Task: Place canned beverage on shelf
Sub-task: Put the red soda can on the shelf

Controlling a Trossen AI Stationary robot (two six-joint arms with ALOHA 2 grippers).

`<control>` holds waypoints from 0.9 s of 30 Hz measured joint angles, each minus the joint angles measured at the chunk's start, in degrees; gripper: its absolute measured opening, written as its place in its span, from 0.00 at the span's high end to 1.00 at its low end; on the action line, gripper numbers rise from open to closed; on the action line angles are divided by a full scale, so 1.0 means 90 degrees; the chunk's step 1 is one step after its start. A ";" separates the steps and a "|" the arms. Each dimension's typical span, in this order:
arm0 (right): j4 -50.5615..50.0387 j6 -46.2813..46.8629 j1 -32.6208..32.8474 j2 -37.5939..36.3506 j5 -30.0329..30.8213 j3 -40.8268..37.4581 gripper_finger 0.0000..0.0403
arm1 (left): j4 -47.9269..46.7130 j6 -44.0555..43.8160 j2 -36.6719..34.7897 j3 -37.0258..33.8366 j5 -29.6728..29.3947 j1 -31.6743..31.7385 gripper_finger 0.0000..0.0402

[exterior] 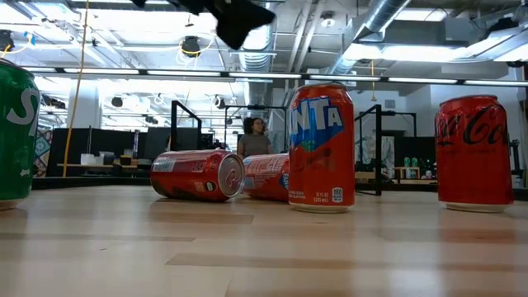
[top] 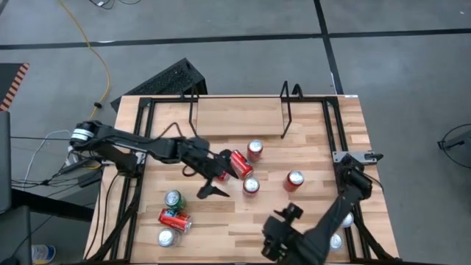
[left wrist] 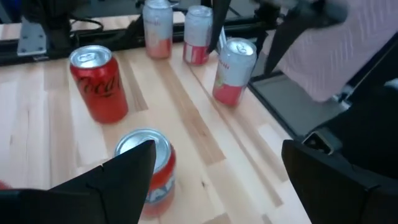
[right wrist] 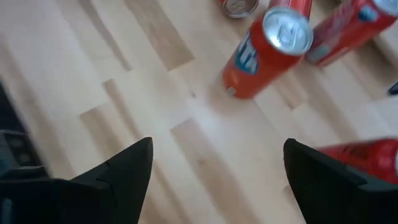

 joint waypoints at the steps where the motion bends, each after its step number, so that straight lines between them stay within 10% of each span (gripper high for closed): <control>1: -0.0003 0.0177 0.0073 0.0000 0.0055 0.0000 0.17 | 0.0005 0.0129 0.0122 0.0080 -0.0002 -0.0022 0.17; 27: 0.0365 0.1141 0.0168 0.0000 -0.0085 -0.1258 0.17 | -0.1541 0.2251 0.2062 0.2122 -0.0519 0.0105 0.17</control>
